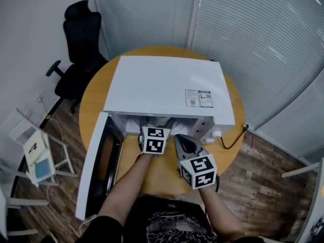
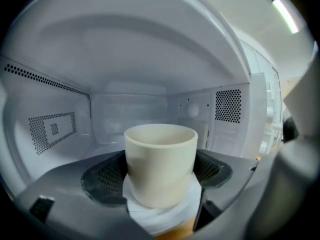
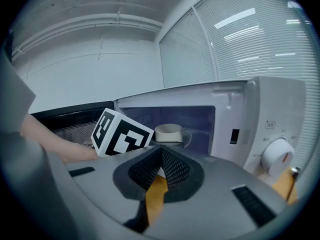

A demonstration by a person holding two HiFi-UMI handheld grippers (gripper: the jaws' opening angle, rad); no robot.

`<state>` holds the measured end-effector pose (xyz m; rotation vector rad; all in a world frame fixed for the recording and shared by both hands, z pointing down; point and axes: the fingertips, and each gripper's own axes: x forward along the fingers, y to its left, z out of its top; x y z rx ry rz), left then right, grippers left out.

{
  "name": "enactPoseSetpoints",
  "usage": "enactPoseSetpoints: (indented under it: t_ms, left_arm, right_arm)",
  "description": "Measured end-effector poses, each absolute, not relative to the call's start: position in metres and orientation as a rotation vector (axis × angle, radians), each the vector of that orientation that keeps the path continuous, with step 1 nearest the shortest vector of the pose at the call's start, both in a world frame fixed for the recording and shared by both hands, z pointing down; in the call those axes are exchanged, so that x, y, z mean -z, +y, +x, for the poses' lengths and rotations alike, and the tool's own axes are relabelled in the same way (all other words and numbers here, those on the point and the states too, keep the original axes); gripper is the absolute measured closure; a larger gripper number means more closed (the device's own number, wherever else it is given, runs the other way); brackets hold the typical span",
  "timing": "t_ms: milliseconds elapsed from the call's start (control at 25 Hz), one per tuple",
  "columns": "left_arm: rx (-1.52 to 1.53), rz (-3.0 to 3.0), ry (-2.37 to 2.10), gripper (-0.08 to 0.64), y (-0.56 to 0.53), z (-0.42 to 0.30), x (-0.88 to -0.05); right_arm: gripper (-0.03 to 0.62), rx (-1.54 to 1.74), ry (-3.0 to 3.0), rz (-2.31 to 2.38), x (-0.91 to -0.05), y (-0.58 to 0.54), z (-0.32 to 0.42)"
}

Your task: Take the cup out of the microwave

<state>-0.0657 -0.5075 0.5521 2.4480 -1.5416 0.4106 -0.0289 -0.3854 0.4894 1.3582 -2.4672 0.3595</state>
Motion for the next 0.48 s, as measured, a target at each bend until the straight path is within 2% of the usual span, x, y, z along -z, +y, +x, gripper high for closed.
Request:
enactPoseSetpoints:
  t_ms: [480]
  left_arm:
    - [-0.387,2.414,-1.59,0.144,-0.478,-0.075,-0.548]
  right_arm:
    - [0.577,-0.369,-2.509,1.322,-0.483,-0.368,-0.03]
